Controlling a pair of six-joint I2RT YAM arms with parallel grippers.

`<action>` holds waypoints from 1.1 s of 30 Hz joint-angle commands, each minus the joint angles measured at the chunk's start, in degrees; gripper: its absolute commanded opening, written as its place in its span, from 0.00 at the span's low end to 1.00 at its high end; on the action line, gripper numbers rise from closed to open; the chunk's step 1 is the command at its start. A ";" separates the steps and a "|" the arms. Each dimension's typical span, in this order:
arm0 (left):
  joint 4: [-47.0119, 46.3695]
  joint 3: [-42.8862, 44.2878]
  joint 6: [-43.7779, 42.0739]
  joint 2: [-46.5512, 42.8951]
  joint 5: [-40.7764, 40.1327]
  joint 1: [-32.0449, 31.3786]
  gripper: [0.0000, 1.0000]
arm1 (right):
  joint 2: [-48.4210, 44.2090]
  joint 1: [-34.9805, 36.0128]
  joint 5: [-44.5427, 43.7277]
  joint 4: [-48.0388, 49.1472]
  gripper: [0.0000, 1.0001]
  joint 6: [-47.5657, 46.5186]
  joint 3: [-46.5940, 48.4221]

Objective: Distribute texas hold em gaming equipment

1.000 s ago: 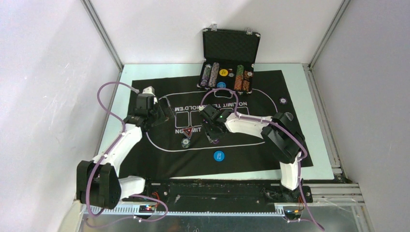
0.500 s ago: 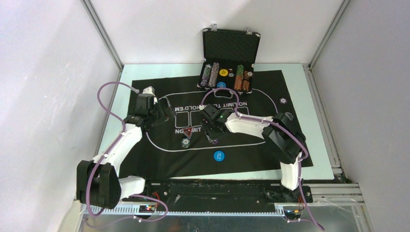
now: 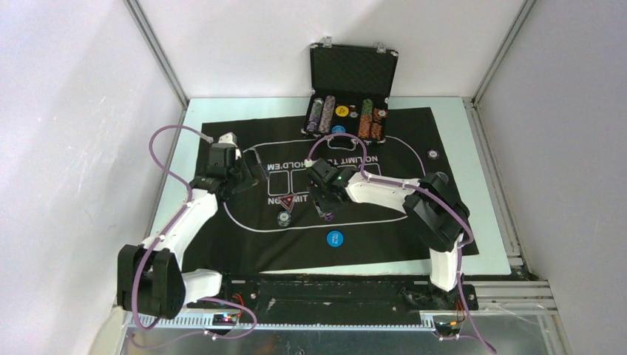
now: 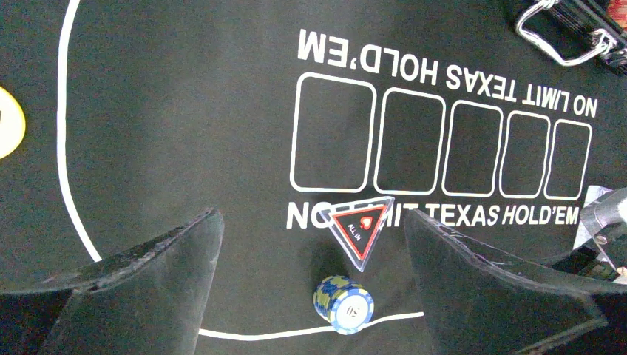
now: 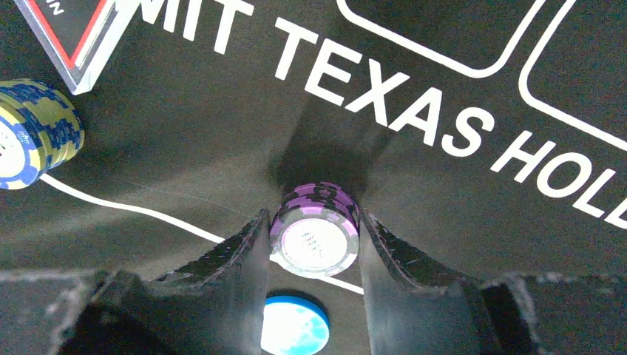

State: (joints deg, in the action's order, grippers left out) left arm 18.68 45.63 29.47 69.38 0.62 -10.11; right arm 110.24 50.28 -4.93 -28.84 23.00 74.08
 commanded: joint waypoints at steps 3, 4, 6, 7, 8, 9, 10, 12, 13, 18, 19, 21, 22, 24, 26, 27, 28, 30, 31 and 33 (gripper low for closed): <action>-0.20 0.82 -0.56 0.35 -0.45 -0.35 1.00 | -0.59 -0.21 -0.26 0.55 0.32 0.43 0.16; -0.17 0.80 -0.56 0.43 -0.45 -0.37 1.00 | -0.34 -0.24 -0.26 0.59 0.33 0.32 0.13; -0.08 0.93 -0.60 0.60 -0.45 -0.35 1.00 | 0.23 -0.32 -0.15 0.62 0.34 0.40 0.11; 0.01 1.01 -0.63 0.63 -0.45 -0.35 1.00 | 0.41 -0.31 -0.03 0.58 0.34 0.48 0.10; 0.07 1.03 -0.60 0.72 -0.45 -0.35 1.00 | 0.83 -0.29 -0.01 0.60 0.34 0.60 0.10; 0.12 1.04 -0.50 0.74 -0.45 -0.35 1.00 | 1.07 -0.30 0.00 0.67 0.35 0.62 0.10; 0.12 1.00 -0.49 0.75 -0.45 -0.35 1.00 | 1.39 -0.33 0.00 0.69 0.35 0.70 0.14; 0.13 0.96 -0.52 0.84 -0.45 -0.35 1.00 | 1.82 -0.21 -0.04 0.76 0.36 0.72 0.12; 0.11 0.96 -0.48 0.84 -0.45 -0.35 1.00 | 1.91 -0.19 -0.03 0.79 0.37 0.68 0.12; 0.15 1.13 -0.58 0.93 -0.44 -0.35 1.00 | 2.40 -0.22 0.12 1.01 0.42 0.72 0.10; 0.20 1.13 -0.57 0.97 -0.44 -0.35 1.00 | 2.50 -0.25 0.28 1.04 0.43 0.77 0.10; 0.29 1.13 -0.56 0.95 -0.45 -0.36 1.00 | 2.55 -0.15 0.52 1.13 0.44 0.81 0.15; 0.30 1.13 -0.56 0.94 -0.45 -0.35 1.00 | 2.54 -0.18 0.62 1.10 0.45 0.86 0.17; 0.36 1.13 -0.56 0.86 -0.45 -0.36 1.00 | 2.49 -0.12 0.57 1.13 0.46 0.90 0.10; 0.39 1.07 -0.56 0.80 -0.43 -0.35 1.00 | 2.45 -0.07 0.54 1.11 0.50 0.90 0.17; 0.39 1.10 -0.56 0.76 -0.44 -0.35 1.00 | 2.44 -0.08 0.49 1.09 0.51 0.84 0.13; 0.35 1.10 -0.56 0.76 -0.44 -0.35 1.00 | 2.44 0.04 0.41 0.98 0.53 0.82 0.10; 0.36 1.07 -0.58 0.75 -0.38 -0.35 1.00 | 2.48 0.04 0.37 0.98 0.55 0.79 0.10; 0.33 1.06 -0.57 0.75 -0.41 -0.35 1.00 | 2.52 0.02 0.32 0.98 0.56 0.85 0.10; 0.37 1.05 -0.49 0.77 -0.44 -0.35 1.00 | 2.53 -0.01 0.35 0.93 0.55 0.83 0.16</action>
State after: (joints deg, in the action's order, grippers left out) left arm 19.49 45.63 29.50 70.19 0.62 -10.11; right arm 111.61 50.17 -4.36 -28.25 23.53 74.08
